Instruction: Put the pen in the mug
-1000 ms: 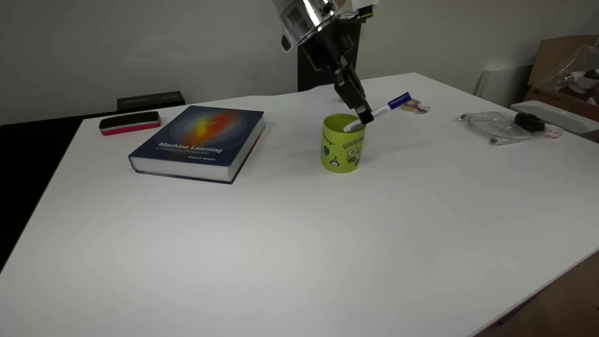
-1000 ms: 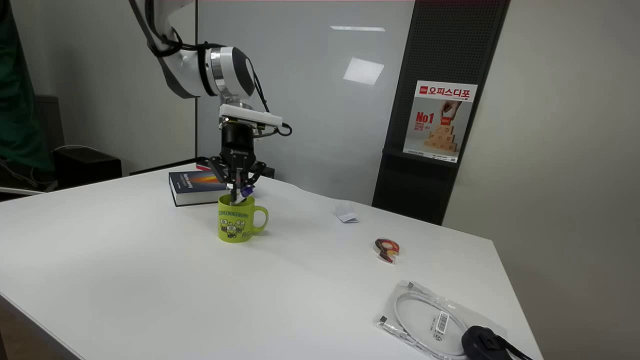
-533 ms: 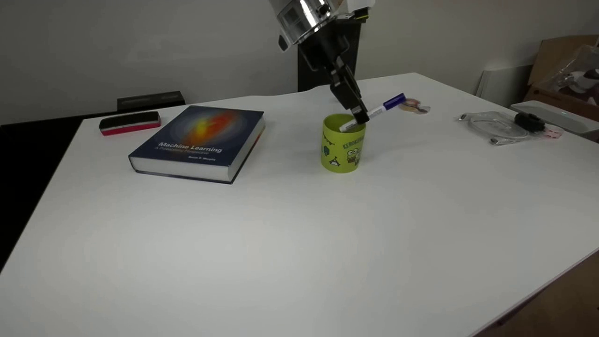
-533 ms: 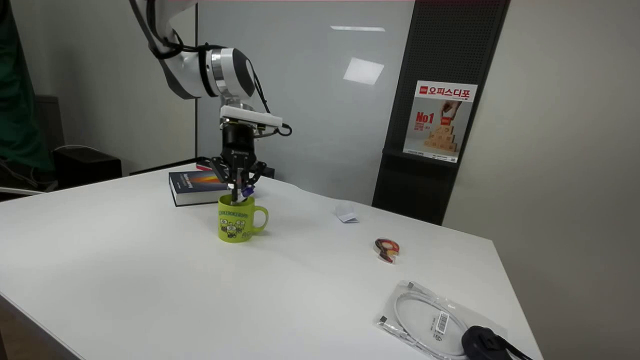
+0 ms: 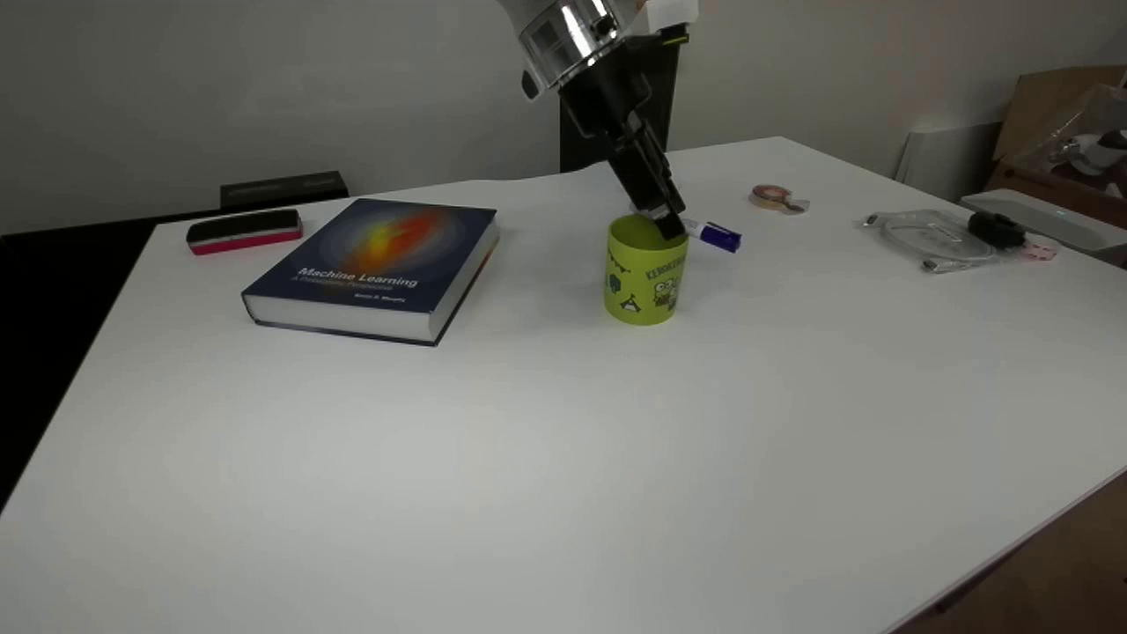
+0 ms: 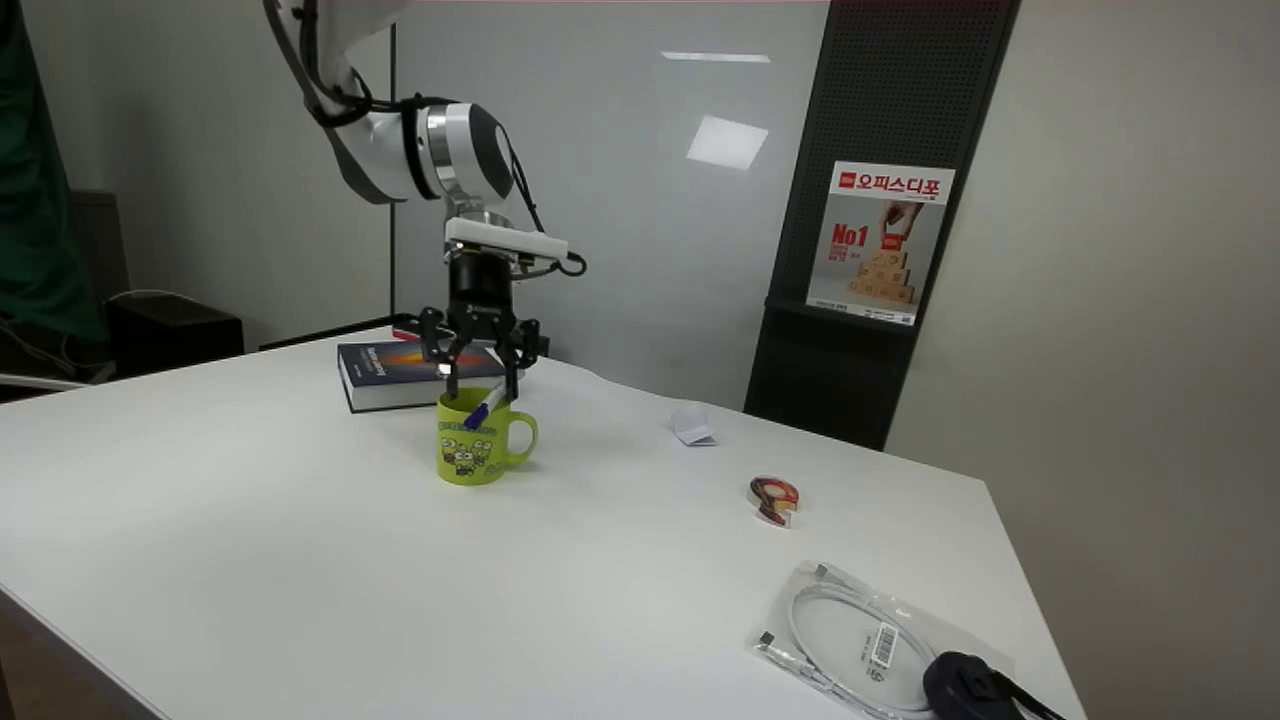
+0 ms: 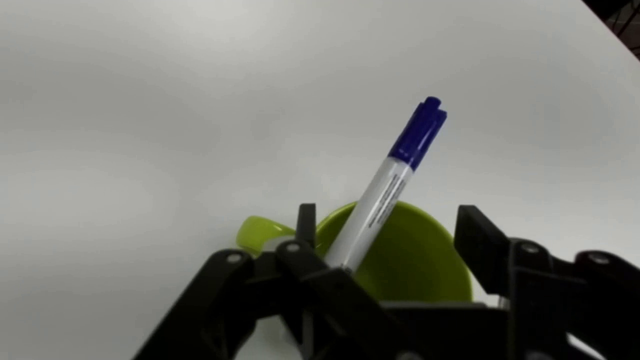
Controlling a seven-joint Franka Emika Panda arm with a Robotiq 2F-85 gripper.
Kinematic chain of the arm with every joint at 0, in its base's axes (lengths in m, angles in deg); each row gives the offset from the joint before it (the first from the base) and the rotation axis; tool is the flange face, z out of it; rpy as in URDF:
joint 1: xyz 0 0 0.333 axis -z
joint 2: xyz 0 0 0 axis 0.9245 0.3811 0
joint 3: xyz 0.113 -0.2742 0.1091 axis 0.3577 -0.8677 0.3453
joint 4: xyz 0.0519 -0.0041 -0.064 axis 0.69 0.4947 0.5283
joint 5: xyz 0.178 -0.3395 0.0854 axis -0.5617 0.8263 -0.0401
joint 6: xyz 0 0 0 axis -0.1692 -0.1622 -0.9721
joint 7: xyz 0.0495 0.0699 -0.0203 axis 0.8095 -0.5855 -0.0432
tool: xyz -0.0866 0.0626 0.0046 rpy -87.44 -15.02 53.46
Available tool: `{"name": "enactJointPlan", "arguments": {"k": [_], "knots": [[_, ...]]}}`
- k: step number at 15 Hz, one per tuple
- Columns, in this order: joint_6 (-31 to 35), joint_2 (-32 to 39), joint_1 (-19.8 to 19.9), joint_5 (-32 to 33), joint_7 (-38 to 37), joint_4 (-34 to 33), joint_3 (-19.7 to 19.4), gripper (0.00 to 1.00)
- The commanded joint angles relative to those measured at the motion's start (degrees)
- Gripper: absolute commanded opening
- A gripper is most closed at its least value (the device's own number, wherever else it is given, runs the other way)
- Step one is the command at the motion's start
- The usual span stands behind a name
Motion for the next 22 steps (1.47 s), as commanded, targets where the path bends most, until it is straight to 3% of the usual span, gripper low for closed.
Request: {"name": "enactJointPlan", "arguments": {"k": [1, 22], "knots": [[-0.6, 0.1, 0.2, -0.4, 0.2, -2.1, -0.2, 0.99], [2.4, -1.5, 0.6, -2.7, 0.4, 1.0, 1.1, 1.0]]}}
